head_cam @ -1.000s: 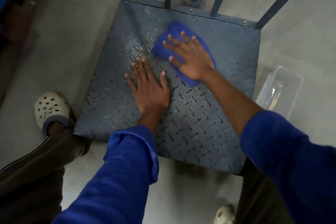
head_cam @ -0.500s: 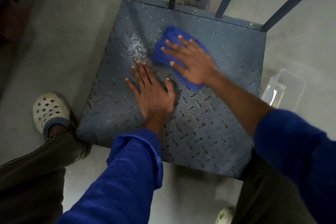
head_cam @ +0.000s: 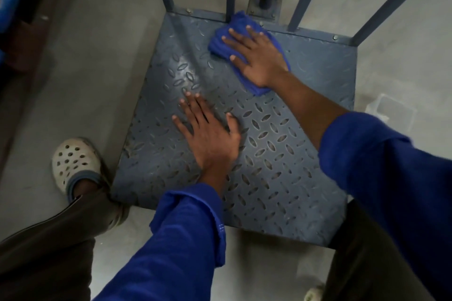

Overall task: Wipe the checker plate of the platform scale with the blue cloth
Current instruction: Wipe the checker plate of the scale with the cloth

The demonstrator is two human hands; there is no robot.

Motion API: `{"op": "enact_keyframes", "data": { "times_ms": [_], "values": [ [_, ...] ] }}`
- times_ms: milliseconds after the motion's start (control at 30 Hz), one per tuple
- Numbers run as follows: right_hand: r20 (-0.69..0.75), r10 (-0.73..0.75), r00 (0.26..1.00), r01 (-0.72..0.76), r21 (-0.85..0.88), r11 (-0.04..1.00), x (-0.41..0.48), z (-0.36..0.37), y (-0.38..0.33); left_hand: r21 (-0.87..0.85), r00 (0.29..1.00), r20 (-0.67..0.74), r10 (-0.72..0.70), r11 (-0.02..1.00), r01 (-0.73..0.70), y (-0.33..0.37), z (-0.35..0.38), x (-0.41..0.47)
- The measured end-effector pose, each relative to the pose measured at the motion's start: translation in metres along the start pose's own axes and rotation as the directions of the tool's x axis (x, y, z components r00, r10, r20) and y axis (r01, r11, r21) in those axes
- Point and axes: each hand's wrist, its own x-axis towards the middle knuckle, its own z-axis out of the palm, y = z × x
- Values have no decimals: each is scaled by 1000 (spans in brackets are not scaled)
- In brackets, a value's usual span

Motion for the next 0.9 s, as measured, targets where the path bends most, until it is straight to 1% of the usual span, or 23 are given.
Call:
{"op": "enact_keyframes", "data": {
  "times_ms": [33, 67, 133, 167, 200, 267, 300, 333, 367, 400, 467, 500, 533, 567, 600, 633, 667, 700, 733, 800, 833, 867, 900],
  "values": [
    [9, -50, 999, 50, -19, 999, 2, 3, -13, 6, 1000, -2, -5, 1000, 5, 0, 0, 1],
    [44, -175, 983, 178, -51, 983, 1, 8, -27, 10, 1000, 2, -8, 1000, 8, 0, -1, 1],
    [134, -448, 884, 457, -47, 888, -4, 20, -42, 10, 1000, 5, -8, 1000, 8, -1, 0, 0],
    [130, -494, 860, 501, -32, 865, 1, 21, -38, 6, 1000, 6, -12, 1000, 12, -1, 1, 0],
    [104, -458, 883, 463, -30, 886, 9, 17, -31, -9, 1000, 10, -27, 1000, 27, -2, 0, 1],
    [34, -189, 981, 190, -16, 982, 26, 5, -16, -57, 995, 11, -102, 993, 102, 0, -2, 3],
    [11, -67, 998, 67, -7, 998, 30, 5, -13, -72, 989, 7, -150, 986, 150, 0, -3, 4],
    [-5, -23, 1000, 23, -15, 1000, 31, 8, -17, -78, 983, 9, -185, 980, 185, 2, -3, 4],
    [-8, -82, 997, 81, -55, 995, 27, 12, -28, -82, 979, 18, -204, 975, 205, 3, -3, 6],
    [17, -218, 976, 218, -94, 971, 19, 16, -41, -82, 977, 26, -212, 973, 214, 3, -4, 6],
    [126, -502, 856, 512, -62, 857, 5, 28, -51, -83, 975, 18, -220, 972, 221, 3, -4, 5],
    [139, -569, 811, 578, -40, 815, 7, 28, -46, -80, 975, 11, -223, 972, 223, 3, -4, 4],
    [114, -564, 818, 571, -40, 820, 19, 25, -37, -78, 975, 10, -224, 971, 224, 3, -5, 4],
    [78, -480, 874, 484, -45, 874, 28, 18, -32, -83, 975, 12, -223, 971, 223, 4, -5, 4],
    [36, -345, 938, 346, -38, 937, 38, 16, -29, -92, 975, 11, -222, 971, 222, 5, -5, 5],
    [-1, -204, 979, 204, -22, 979, 46, 16, -33, -95, 975, 10, -222, 970, 222, 5, -5, 4],
    [-13, -154, 988, 153, -18, 988, 52, 21, -43, -89, 974, 11, -225, 970, 225, 5, -5, 4],
    [5, -213, 977, 213, -46, 976, 55, 24, -59, -83, 973, 19, -228, 970, 229, 5, -5, 5],
    [59, -330, 942, 334, -66, 940, 55, 30, -73, -78, 974, 28, -227, 970, 228, 5, -6, 4],
    [165, -565, 808, 578, -45, 815, 57, 37, -86, -67, 973, 31, -227, 971, 229, 5, -5, 4],
    [156, -595, 788, 606, -30, 795, 66, 34, -83, -64, 973, 34, -227, 971, 229, 5, -6, 3],
    [133, -541, 830, 548, -17, 836, 78, 31, -78, -70, 973, 39, -226, 971, 229, 6, -7, 4],
    [101, -419, 902, 422, -9, 906, 86, 24, -75, -79, 974, 37, -225, 971, 227, 6, -7, 4]
  ]
}}
